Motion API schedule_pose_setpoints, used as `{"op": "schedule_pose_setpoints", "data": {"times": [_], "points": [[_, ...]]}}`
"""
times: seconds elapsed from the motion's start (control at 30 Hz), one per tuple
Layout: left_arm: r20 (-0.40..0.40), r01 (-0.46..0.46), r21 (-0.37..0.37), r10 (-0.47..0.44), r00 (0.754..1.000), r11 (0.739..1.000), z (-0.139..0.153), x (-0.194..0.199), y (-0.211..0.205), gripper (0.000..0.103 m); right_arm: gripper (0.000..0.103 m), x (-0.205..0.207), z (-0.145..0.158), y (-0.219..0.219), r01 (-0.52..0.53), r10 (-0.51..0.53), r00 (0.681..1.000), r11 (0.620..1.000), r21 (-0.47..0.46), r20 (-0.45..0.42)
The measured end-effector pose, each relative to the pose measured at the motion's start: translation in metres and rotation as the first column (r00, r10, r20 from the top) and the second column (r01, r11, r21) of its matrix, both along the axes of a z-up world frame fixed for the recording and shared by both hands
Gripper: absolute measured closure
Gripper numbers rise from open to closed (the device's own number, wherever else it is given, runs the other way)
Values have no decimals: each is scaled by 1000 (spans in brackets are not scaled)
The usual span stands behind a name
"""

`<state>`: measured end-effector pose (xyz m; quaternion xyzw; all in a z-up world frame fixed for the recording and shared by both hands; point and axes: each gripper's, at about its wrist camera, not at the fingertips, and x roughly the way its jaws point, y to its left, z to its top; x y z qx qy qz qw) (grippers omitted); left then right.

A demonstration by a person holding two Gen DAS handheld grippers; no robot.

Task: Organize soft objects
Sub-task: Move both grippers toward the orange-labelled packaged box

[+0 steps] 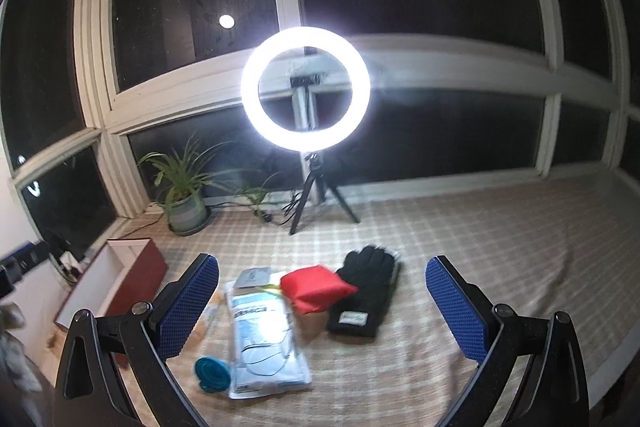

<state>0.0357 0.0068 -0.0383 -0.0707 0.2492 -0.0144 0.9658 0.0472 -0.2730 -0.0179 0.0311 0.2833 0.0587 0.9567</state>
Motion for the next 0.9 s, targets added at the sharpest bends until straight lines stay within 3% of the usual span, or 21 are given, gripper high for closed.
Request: {"op": "schedule_pose_setpoints", "data": {"times": [0.27, 0.67, 0.9], "points": [[-101, 1, -55, -6, 995, 998, -29, 18, 6, 17, 1, 25, -33, -15, -33, 42, 994, 995, 90, -101], [-226, -39, -73, 21, 974, 997, -75, 19, 20, 17, 1, 48, -73, -38, -54, 102, 971, 974, 219, -215], [-289, -62, -146, 17, 957, 987, -101, 30, 25, 17, 1, 77, -88, -19, -146, 218, 940, 953, 267, -264]]}}
